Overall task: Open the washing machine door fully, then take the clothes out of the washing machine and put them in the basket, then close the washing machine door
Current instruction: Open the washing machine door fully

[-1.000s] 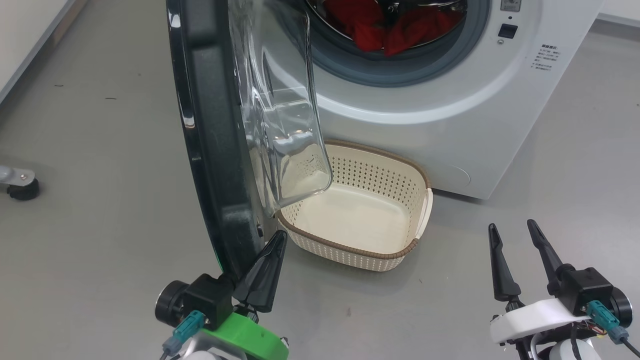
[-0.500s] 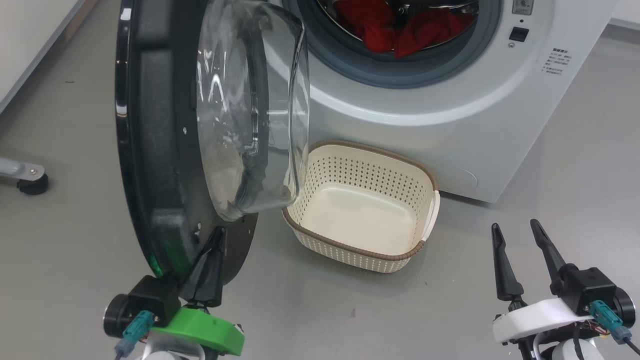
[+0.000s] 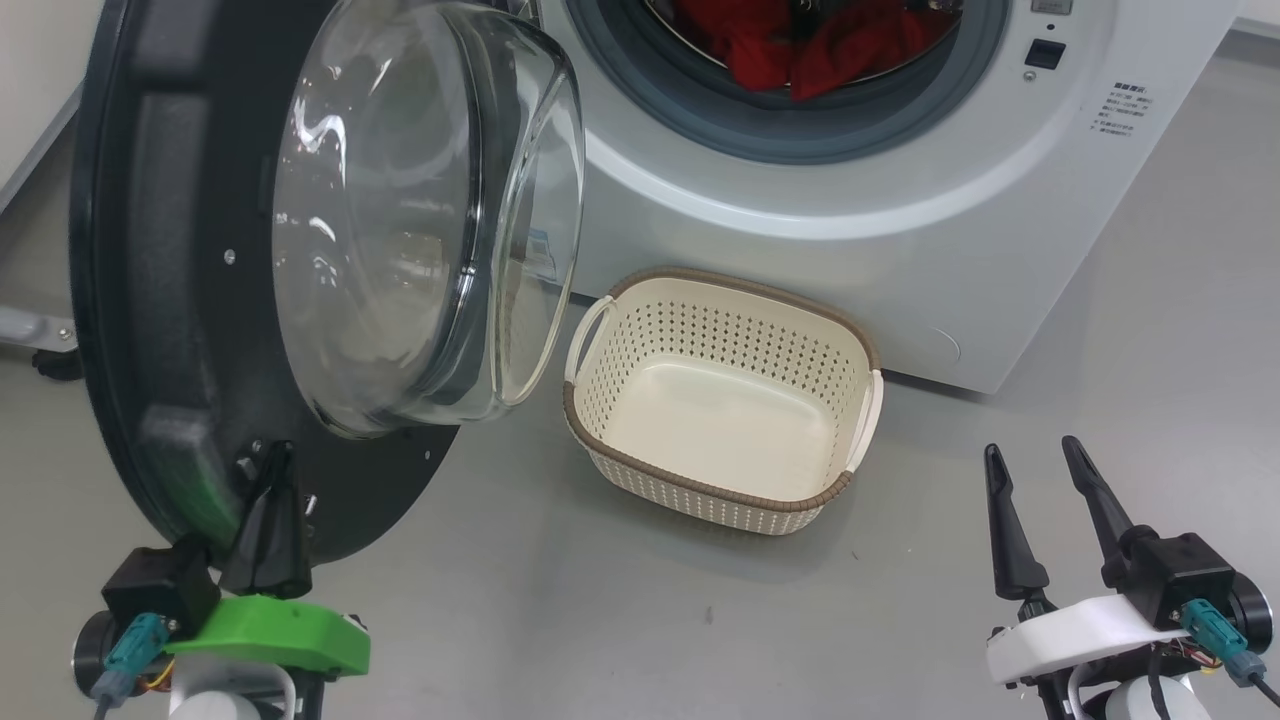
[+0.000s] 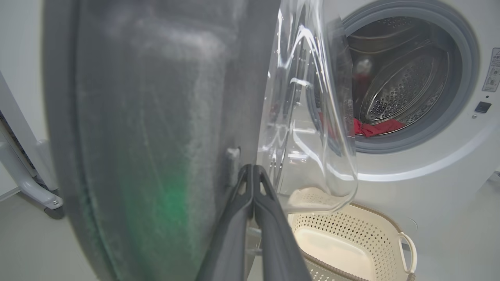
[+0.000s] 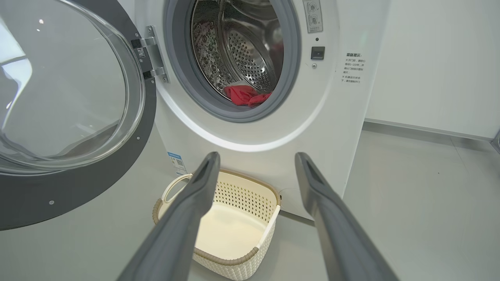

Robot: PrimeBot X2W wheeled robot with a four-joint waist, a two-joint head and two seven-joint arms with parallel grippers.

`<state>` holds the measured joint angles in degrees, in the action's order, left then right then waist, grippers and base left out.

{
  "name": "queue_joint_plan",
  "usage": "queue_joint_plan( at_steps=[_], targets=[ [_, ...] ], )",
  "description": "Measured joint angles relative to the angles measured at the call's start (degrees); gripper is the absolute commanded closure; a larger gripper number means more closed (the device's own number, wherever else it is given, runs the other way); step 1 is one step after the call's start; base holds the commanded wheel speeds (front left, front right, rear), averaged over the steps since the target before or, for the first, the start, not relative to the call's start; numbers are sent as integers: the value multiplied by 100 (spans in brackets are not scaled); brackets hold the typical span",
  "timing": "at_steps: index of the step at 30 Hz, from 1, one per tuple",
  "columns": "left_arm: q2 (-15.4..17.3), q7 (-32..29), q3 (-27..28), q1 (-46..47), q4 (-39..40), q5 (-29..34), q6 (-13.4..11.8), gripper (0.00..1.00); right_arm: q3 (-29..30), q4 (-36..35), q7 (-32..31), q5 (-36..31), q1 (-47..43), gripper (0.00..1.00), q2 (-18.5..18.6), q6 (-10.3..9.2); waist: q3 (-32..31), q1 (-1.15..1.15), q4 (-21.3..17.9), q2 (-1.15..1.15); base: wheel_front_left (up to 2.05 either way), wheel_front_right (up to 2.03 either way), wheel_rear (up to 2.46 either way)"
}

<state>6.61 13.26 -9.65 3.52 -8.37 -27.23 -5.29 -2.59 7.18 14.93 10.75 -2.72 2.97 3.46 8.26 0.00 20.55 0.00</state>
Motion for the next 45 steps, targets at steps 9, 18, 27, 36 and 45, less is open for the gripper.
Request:
queue_joint_plan(
  at_steps=[9,18,27,36,45],
  targets=[
    [66,45,370,275,-246,-159,-5,100,30,-20,0,-42,57,0,-11,3,153,0,-44,0,0,0,0],
    [141,54,828,588,-571,-300,-47,100,45,-54,0,-83,142,0,-9,53,349,0,-94,0,0,0,0],
    [176,100,1291,822,-835,-404,-56,100,89,-73,0,-143,280,0,11,63,556,0,-127,0,0,0,0],
    [265,102,1445,1023,-1090,-412,-64,100,97,-62,0,-179,366,0,13,114,617,0,-132,0,0,0,0],
    [289,120,1485,1071,-1198,-391,-65,100,96,-32,0,-185,409,0,12,120,632,0,-157,0,0,0,0]
  ],
)
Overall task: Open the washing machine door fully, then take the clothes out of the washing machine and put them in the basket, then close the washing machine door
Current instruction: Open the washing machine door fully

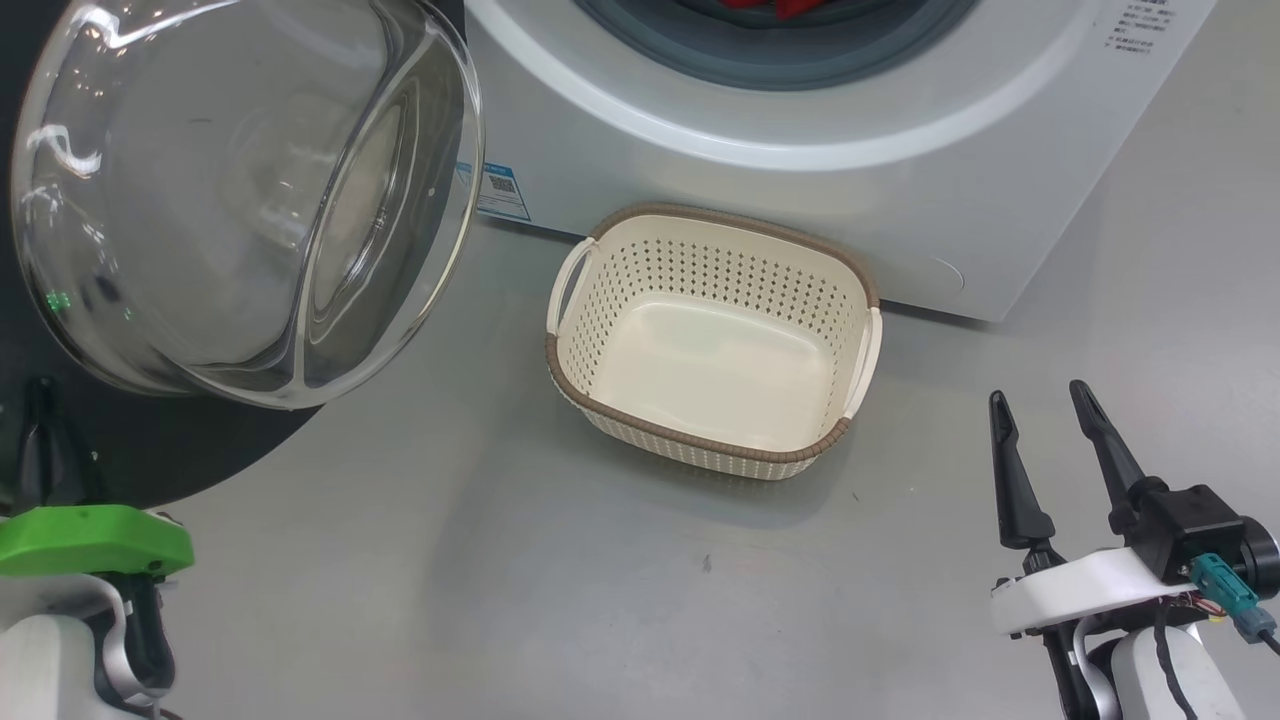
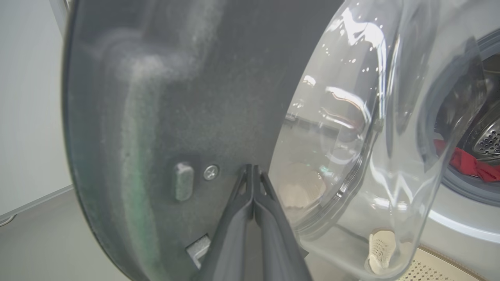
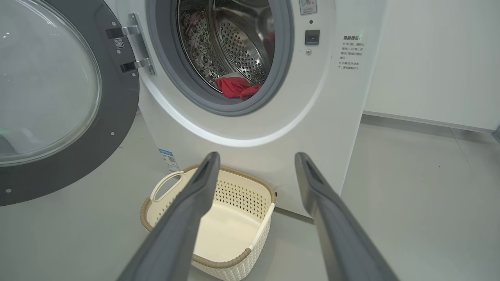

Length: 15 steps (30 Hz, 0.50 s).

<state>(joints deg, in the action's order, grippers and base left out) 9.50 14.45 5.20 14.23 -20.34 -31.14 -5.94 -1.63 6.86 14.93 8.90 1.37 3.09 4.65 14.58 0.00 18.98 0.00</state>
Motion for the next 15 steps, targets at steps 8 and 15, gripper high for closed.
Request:
queue_joint_plan(
  at_steps=[8,15],
  targets=[
    [-227,0,98,-13,276,156,7,100,-2,79,0,1,66,0,-1,34,-108,0,-29,0,0,0,0],
    [-460,0,-35,-302,621,505,78,100,-7,144,0,1,46,0,-7,58,-272,0,-33,0,0,0,0]
  ],
)
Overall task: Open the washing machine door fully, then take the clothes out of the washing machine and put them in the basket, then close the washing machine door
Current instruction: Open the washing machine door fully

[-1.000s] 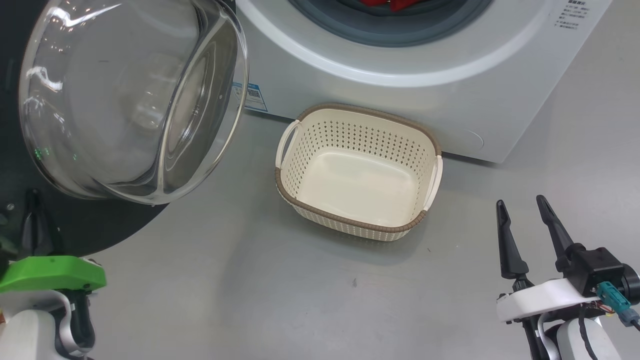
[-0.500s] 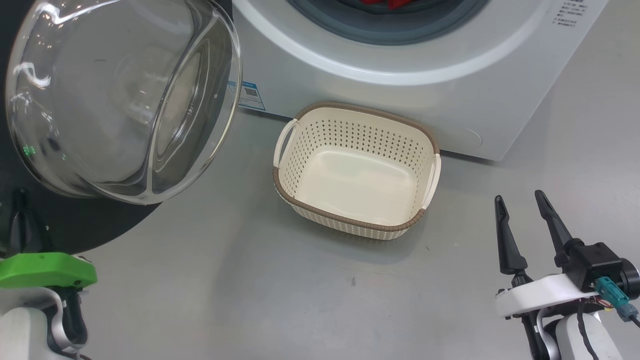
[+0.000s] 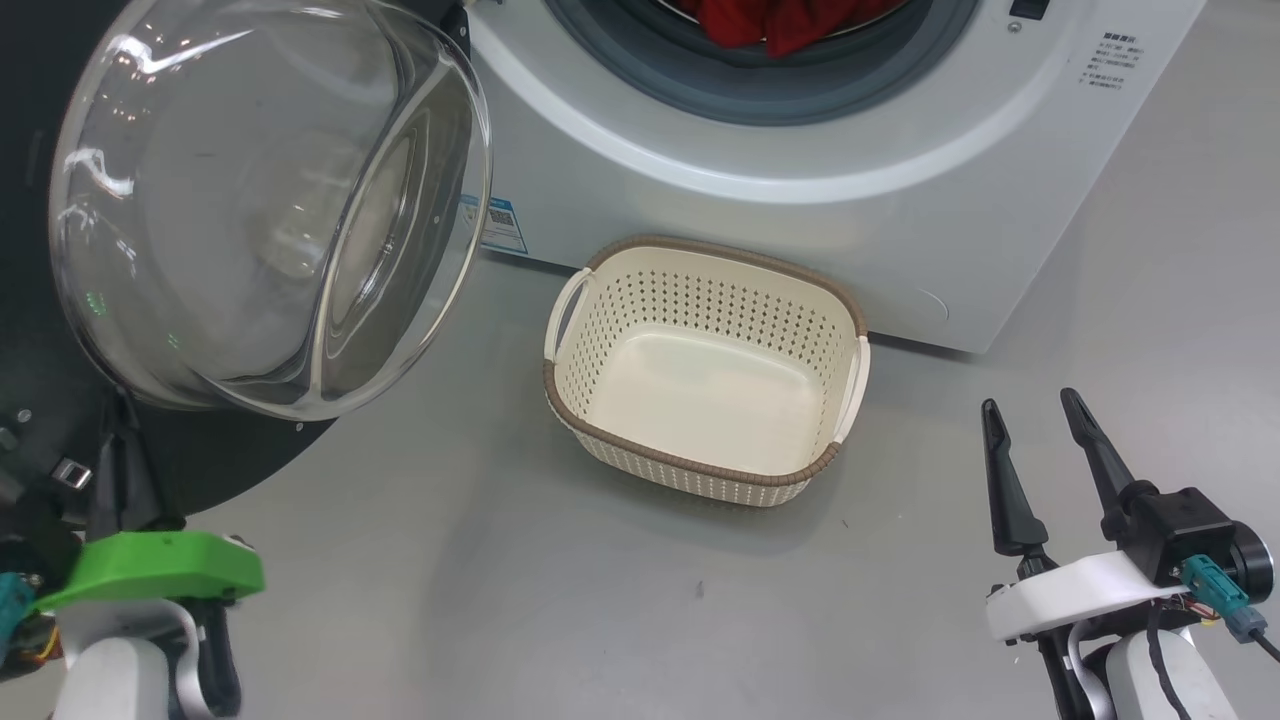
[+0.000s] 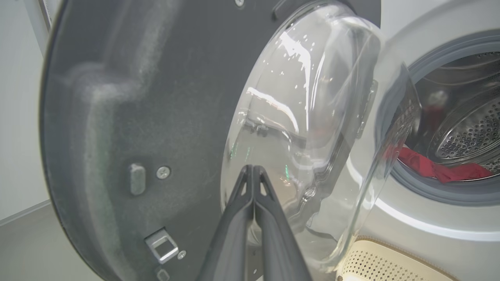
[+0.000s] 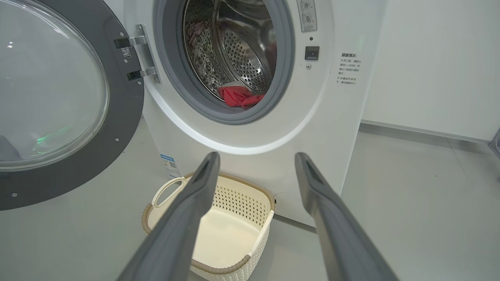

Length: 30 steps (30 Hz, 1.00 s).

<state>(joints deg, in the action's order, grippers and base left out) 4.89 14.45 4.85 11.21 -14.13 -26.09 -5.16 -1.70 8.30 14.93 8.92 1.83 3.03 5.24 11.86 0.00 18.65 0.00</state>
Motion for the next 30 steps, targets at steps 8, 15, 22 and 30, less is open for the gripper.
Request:
queue_joint_plan(
  at_steps=[8,15,22,30],
  targets=[
    [-116,0,-523,-621,290,305,263,100,-65,60,0,0,-44,0,-23,23,-273,0,-44,0,0,0,0],
    [-157,0,-1043,-877,447,438,548,92,-148,125,0,1,-211,0,-38,24,-483,0,-169,0,0,0,0],
    [-158,0,-1389,-1056,453,453,730,0,-275,108,0,11,-243,0,-49,24,-616,0,-419,0,0,0,0],
    [-152,0,-1434,-1116,516,565,753,0,-391,10,0,79,-314,0,-52,11,-714,0,-824,0,0,0,0]
  ],
)
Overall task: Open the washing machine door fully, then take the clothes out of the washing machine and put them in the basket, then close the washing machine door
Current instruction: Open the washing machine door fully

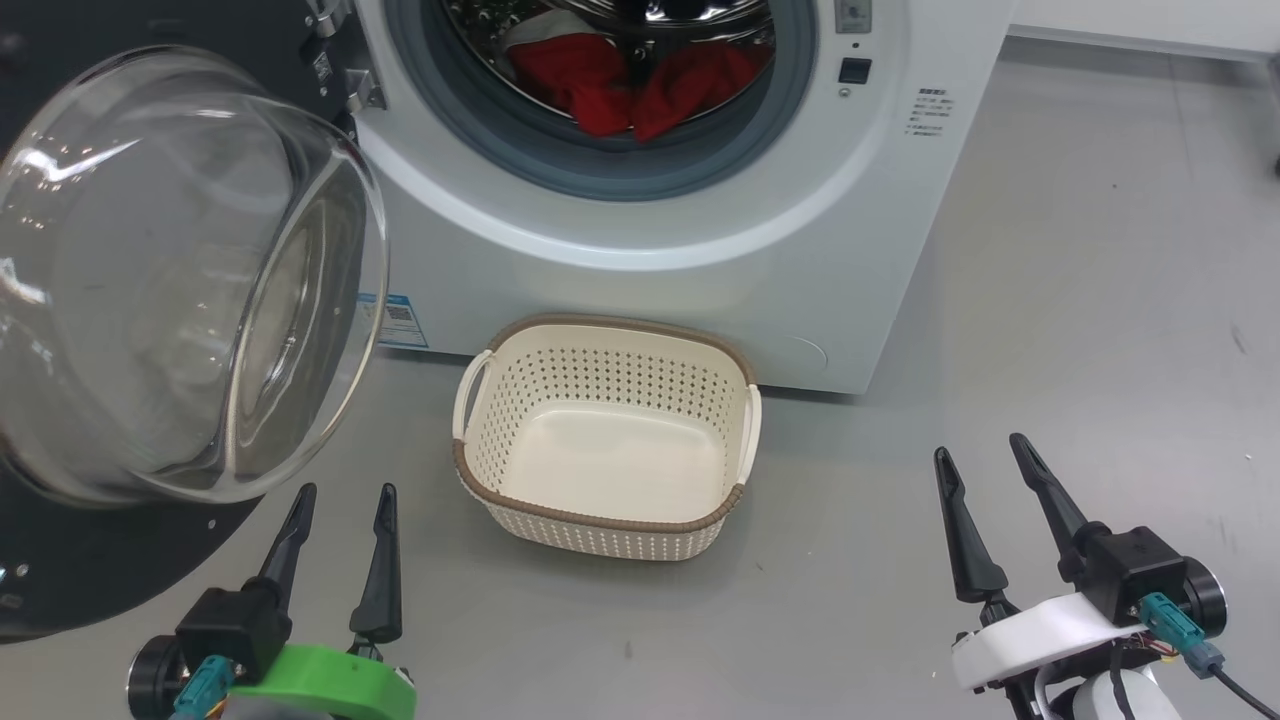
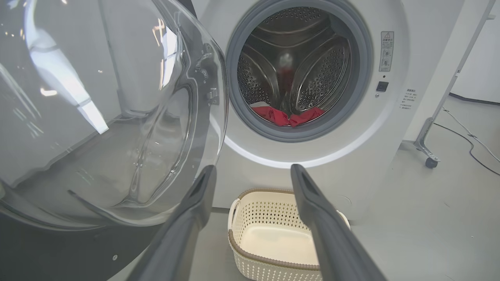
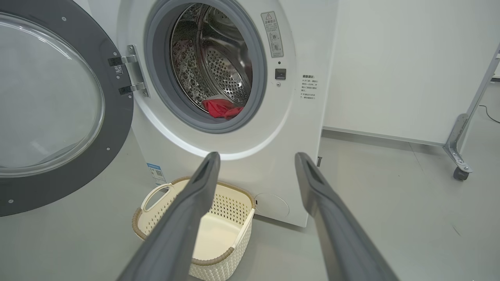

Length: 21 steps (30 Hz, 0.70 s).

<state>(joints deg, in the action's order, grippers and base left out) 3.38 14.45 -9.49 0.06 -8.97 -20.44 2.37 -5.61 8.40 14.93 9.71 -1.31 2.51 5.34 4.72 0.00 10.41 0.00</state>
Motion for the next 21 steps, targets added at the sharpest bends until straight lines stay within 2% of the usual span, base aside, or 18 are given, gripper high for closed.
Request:
queue_joint_plan(
  at_steps=[14,21],
  targets=[
    [10,-30,-10,-158,40,86,-65,0,-181,-166,0,157,-248,0,-1,-165,-120,0,-767,0,0,0,0],
    [9,-78,-87,-216,88,86,-100,0,-151,-287,0,188,-379,0,-7,-321,-153,0,-1032,0,0,0,0]
  ],
)
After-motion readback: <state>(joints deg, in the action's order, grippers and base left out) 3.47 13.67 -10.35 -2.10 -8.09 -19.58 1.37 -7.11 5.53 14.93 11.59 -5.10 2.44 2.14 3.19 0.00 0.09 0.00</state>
